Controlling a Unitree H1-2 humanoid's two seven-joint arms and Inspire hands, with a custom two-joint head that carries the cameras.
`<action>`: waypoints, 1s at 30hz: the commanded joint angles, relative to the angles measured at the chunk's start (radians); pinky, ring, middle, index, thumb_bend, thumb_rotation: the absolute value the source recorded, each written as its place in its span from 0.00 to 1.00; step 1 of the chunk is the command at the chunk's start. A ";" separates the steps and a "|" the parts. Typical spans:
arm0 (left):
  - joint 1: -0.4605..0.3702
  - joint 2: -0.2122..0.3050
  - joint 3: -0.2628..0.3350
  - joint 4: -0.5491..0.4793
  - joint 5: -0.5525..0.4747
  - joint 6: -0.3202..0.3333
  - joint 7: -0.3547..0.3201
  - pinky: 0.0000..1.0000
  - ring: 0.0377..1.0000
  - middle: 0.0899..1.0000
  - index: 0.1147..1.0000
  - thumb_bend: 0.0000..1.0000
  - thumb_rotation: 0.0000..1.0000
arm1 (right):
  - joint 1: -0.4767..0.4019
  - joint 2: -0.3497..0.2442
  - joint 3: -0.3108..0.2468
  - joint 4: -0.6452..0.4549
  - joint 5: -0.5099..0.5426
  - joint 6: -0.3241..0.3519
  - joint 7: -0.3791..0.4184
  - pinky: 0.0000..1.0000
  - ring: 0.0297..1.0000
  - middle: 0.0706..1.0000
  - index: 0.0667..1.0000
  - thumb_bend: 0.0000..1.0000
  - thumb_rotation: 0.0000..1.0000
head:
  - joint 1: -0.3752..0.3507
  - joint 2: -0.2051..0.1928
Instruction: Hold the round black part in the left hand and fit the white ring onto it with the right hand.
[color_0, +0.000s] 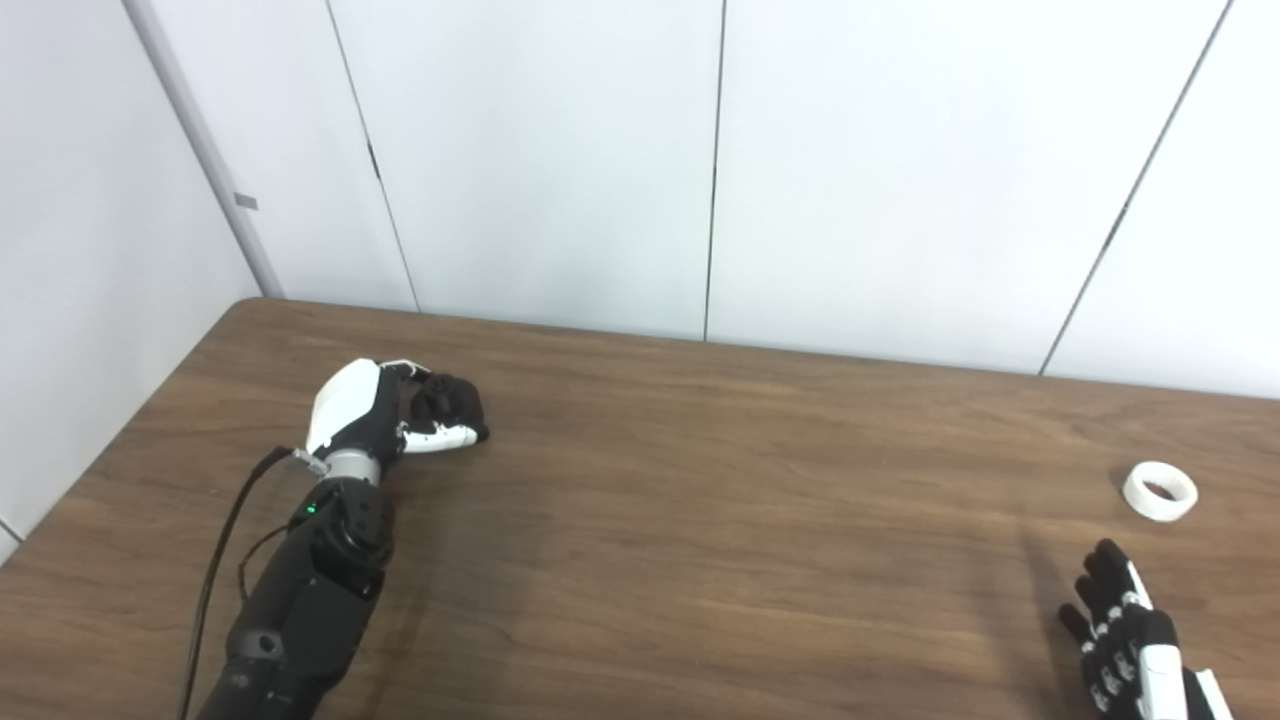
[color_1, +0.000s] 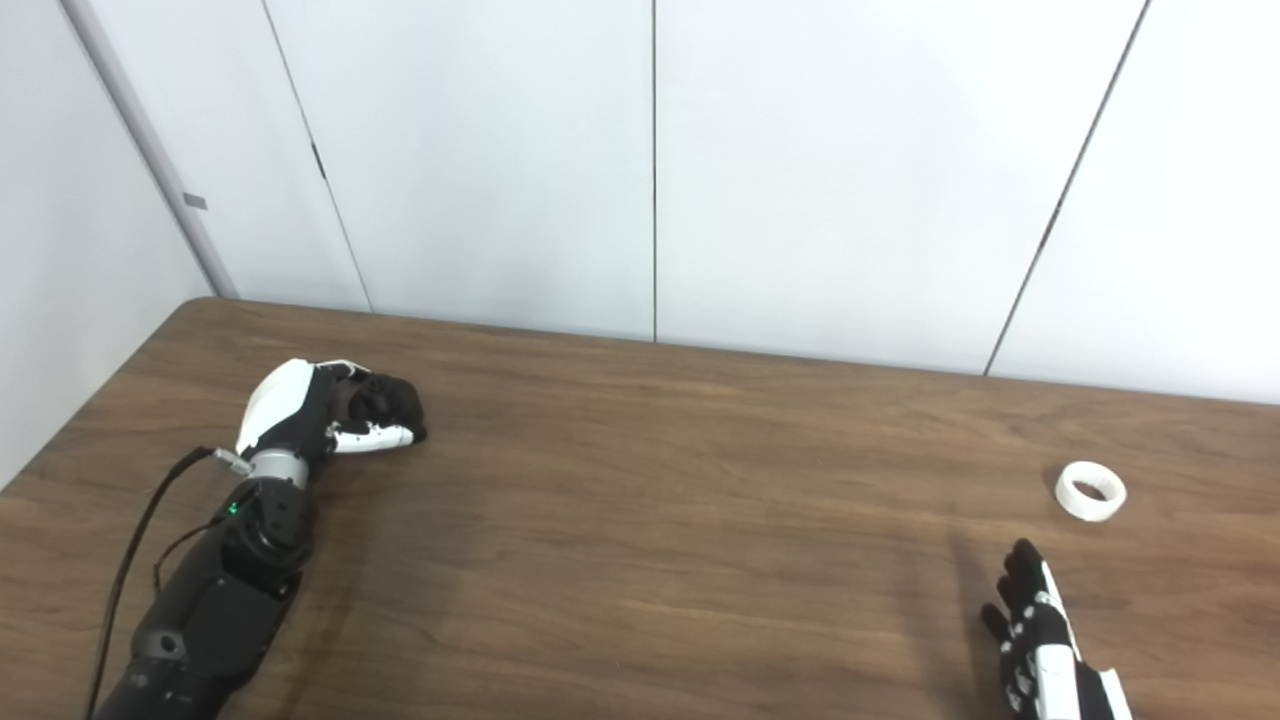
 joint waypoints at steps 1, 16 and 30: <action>-0.054 0.053 0.018 -0.045 0.019 -0.001 0.037 1.00 0.96 0.86 0.61 0.84 0.24 | 0.216 0.016 0.008 -0.054 -0.002 -0.013 -0.008 1.00 1.00 1.00 0.98 0.56 1.00 | 0.000 0.001; -0.050 0.055 0.019 -0.048 0.020 0.010 0.037 1.00 0.96 0.86 0.62 0.83 0.22 | 0.217 0.011 0.007 -0.057 -0.005 -0.003 -0.006 1.00 1.00 1.00 0.98 0.56 1.00 | 0.001 0.003; -0.044 0.055 0.023 -0.055 0.019 0.019 0.039 1.00 0.96 0.86 0.63 0.85 0.22 | 0.219 0.010 0.007 -0.061 -0.012 0.002 -0.008 1.00 1.00 0.99 0.97 0.57 1.00 | 0.004 0.006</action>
